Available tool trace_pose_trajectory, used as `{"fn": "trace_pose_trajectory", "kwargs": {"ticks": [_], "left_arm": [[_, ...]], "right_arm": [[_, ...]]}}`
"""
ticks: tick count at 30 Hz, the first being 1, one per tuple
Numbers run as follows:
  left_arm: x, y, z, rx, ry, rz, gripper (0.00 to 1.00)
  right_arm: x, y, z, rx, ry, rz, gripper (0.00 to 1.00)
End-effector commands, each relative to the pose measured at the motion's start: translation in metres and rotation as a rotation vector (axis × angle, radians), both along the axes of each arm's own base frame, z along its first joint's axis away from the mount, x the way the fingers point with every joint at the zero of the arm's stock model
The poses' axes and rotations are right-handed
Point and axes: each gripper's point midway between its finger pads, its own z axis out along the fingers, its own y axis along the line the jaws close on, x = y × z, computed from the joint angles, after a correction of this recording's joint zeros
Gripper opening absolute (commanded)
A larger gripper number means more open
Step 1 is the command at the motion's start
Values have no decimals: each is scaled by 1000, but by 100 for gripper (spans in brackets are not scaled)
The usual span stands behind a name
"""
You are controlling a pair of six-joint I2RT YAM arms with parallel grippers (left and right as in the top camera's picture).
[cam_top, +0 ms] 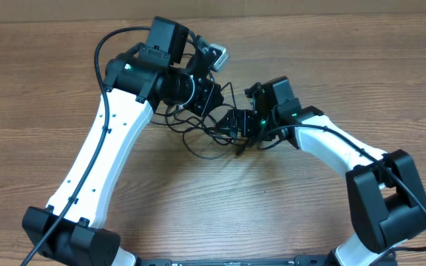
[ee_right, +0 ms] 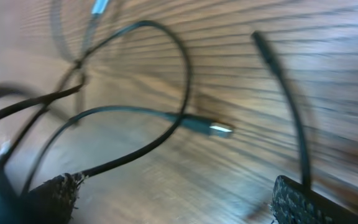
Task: Untangle cables
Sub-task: 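Lift the held strand with the left gripper and pull it up-left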
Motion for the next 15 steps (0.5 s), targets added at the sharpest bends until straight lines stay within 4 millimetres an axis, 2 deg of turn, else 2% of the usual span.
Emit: {"fn": "trace_pose_trajectory", "kwargs": {"ticks": [1, 4, 8, 11, 15], "left_arm": [[2, -8, 46, -100, -75, -20, 4], [5, -2, 87, -146, -157, 18, 4], [10, 25, 134, -199, -247, 116, 4], [19, 64, 160, -236, -273, 262, 4], [30, 124, 174, -302, -224, 522, 4]], "right_arm": [[14, -29, -18, -162, 11, -198, 99], [13, -39, -23, -212, 23, -234, 98], [13, -42, -25, -224, 25, -247, 98], [12, -44, -26, -234, 29, -251, 98], [12, -46, -26, -238, 31, -255, 98]]}}
